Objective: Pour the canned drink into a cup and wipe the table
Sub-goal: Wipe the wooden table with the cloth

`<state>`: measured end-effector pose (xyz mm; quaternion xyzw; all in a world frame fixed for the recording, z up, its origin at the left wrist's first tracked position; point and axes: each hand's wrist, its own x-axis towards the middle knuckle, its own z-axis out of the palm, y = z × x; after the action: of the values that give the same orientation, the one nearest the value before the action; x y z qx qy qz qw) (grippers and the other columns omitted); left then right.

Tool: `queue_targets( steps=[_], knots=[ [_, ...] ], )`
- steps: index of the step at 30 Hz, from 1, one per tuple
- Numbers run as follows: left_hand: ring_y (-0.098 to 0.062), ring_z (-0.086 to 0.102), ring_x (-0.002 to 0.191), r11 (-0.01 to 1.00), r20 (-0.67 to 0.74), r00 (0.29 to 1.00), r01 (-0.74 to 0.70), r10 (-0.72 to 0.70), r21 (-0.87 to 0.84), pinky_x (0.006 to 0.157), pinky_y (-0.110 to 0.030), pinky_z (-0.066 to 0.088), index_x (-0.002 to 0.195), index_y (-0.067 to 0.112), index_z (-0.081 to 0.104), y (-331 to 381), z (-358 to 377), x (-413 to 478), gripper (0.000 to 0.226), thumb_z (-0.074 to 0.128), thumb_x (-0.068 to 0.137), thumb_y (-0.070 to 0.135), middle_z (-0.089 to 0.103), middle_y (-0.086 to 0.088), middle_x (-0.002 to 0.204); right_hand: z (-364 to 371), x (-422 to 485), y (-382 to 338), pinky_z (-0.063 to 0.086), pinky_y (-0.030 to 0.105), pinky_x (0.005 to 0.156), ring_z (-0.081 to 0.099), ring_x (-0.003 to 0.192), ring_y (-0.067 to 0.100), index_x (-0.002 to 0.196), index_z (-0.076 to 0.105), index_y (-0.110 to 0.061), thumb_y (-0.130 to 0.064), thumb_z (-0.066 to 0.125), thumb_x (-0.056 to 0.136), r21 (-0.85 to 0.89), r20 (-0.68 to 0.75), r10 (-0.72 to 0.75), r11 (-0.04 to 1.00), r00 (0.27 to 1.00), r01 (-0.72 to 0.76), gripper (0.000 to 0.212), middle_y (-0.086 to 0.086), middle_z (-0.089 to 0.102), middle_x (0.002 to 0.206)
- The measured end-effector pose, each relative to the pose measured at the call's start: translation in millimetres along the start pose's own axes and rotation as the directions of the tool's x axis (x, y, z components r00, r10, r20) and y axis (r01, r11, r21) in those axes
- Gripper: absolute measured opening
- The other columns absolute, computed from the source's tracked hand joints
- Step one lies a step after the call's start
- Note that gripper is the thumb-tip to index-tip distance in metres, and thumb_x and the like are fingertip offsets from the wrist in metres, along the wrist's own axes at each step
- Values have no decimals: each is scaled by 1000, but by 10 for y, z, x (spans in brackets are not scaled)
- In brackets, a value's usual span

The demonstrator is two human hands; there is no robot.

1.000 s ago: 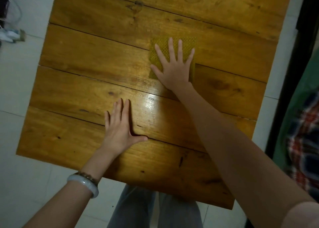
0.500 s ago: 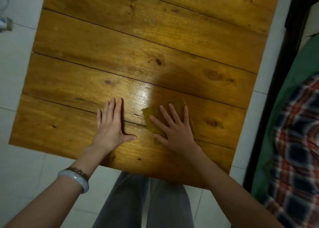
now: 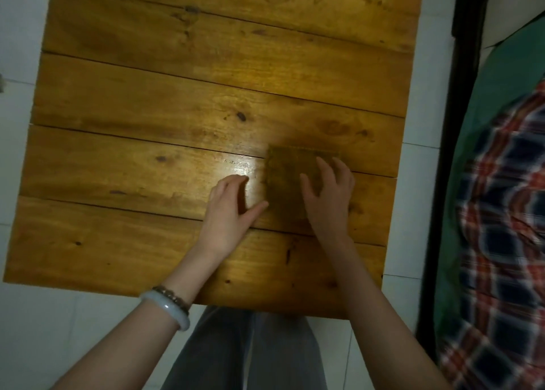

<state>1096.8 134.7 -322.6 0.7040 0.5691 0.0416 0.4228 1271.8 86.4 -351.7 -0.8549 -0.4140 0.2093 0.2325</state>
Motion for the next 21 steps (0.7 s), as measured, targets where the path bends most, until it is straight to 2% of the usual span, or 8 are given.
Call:
queue_targets(
  steps=[1, 3, 6, 8, 11, 15, 18, 21],
  knots=[
    [-16, 39, 128, 999, -13, 1000, 24, -24, -35, 108, -29, 32, 137, 14, 45, 78, 69, 60, 64, 64, 84, 44, 45, -1, 135, -68, 3, 21, 34, 36, 105, 37, 129, 28, 129, 53, -10, -30, 58, 90, 70, -37, 107, 992, 994, -104, 44, 16, 42, 136],
    [-15, 43, 123, 992, -29, 996, 77, -80, -96, 105, -30, 36, 134, 14, 48, 203, 200, 164, 57, 64, 85, 40, 49, -1, 129, -160, 29, 68, 33, 22, 94, 42, 120, 19, 129, 51, -10, -26, 59, 91, 118, -46, 265, 959, 963, -258, 42, 10, 44, 131],
    [-18, 46, 119, 982, -72, 984, 156, -164, -111, 103, -33, 40, 132, 14, 49, 304, 349, 298, 56, 66, 85, 38, 51, -4, 125, -209, 115, 140, 34, 18, 84, 43, 103, 7, 127, 51, -11, -25, 58, 91, 173, 24, 387, 906, 922, -385, 39, 3, 48, 122],
    [-20, 51, 113, 970, -120, 967, 213, -227, -118, 98, -36, 45, 128, 12, 53, 342, 399, 379, 52, 66, 85, 37, 56, -6, 120, -205, 171, 184, 39, 20, 80, 49, 96, 8, 121, 56, -12, -24, 58, 91, 179, 73, 417, 888, 906, -423, 33, 1, 54, 114],
    [-20, 61, 96, 944, -173, 931, 300, -321, -140, 85, -34, 51, 115, 9, 62, 423, 405, 502, 42, 69, 84, 35, 66, -5, 102, -216, 282, 208, 49, 23, 75, 58, 87, 11, 108, 62, -13, -23, 62, 88, 204, 93, 454, 862, 886, -463, 22, -1, 62, 98],
    [-16, 61, 79, 920, -196, 900, 372, -390, -122, 73, -28, 49, 103, 11, 66, 533, 395, 636, 31, 71, 82, 34, 65, 3, 83, -266, 438, 270, 37, 8, 55, 51, 64, -2, 100, 67, -12, -18, 63, 86, 194, 149, 486, 839, 861, -508, 16, -5, 62, 82],
    [-18, 63, 81, 895, -177, 878, 427, -444, -127, 73, -28, 49, 93, 12, 68, 572, 435, 708, 22, 72, 82, 30, 69, 0, 84, -341, 530, 283, 39, 6, 49, 50, 60, -4, 98, 69, -11, -16, 64, 84, 211, 188, 466, 841, 865, -499, 15, -10, 60, 73],
    [-20, 63, 76, 880, -157, 870, 444, -468, -167, 70, -29, 47, 81, 15, 66, 648, 442, 797, 14, 71, 81, 28, 63, 5, 71, -465, 678, 264, 38, -1, 51, 50, 59, -4, 97, 69, -11, -15, 64, 85, 237, 200, 427, 852, 882, -467, 14, -13, 57, 72]
  ],
)
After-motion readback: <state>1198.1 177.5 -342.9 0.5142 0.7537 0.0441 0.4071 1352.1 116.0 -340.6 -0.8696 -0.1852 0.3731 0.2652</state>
